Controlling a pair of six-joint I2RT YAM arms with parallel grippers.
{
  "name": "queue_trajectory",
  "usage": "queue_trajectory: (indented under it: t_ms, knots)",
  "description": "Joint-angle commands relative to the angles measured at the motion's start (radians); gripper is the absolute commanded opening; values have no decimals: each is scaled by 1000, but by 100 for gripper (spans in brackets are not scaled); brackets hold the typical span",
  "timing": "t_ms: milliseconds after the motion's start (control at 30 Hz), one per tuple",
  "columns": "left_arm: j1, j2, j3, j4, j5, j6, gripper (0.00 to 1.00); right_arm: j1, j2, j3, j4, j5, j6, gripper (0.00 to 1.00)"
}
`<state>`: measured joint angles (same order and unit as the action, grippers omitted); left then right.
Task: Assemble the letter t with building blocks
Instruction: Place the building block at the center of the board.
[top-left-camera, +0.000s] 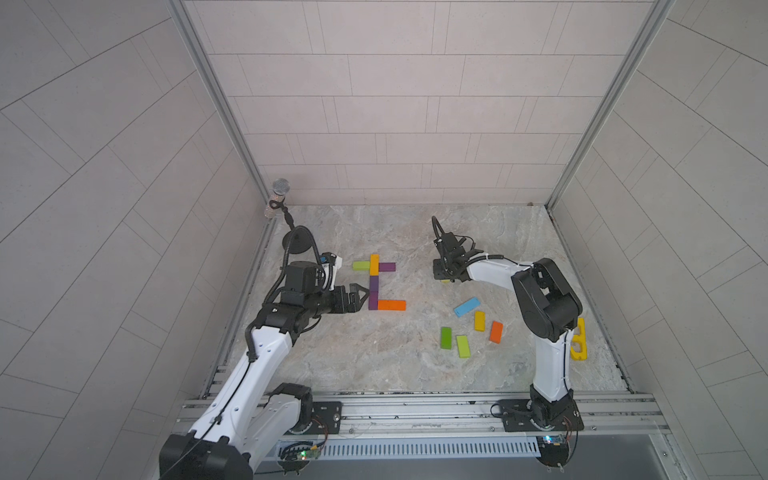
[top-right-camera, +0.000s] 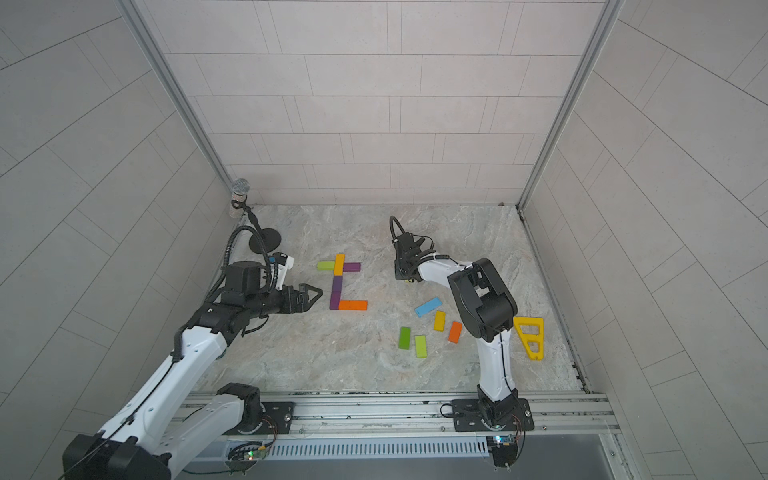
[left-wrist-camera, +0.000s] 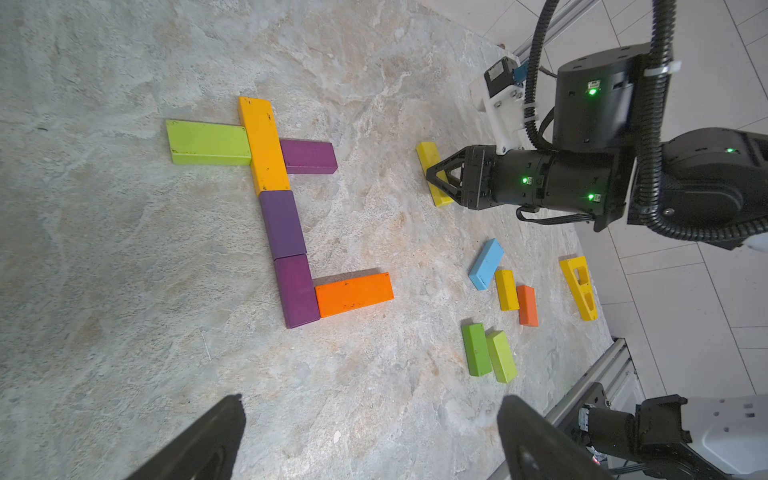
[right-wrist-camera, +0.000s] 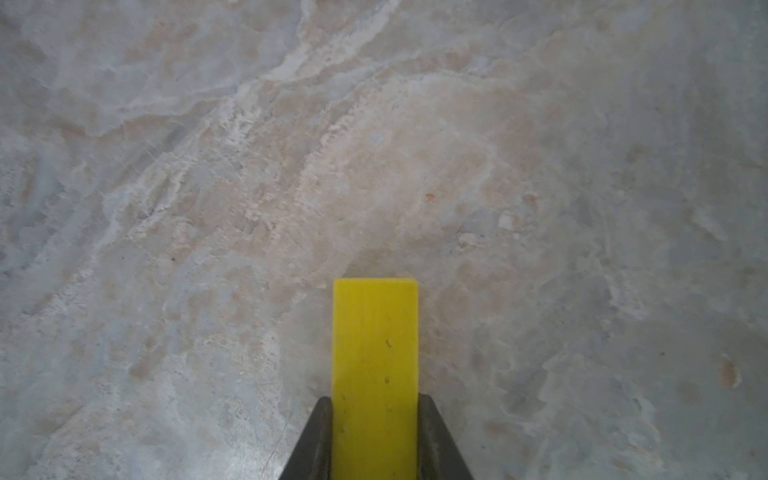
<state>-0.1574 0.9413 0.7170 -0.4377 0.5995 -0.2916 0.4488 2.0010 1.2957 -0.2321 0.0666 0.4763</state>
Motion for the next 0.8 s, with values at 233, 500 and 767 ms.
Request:
queue_trajectory:
  t_ms: [233,500,767]
  knots:
    - [9,-3,-15,22,16,-2,100,6,-7,-21,-19,41,59,0]
    - [10,-8,-19,22,16,-5,100,5,-2,-26,-19,49,64,0]
    - [11,-6,-19,22,16,-4,100,6,-7,-33,-16,43,61,3]
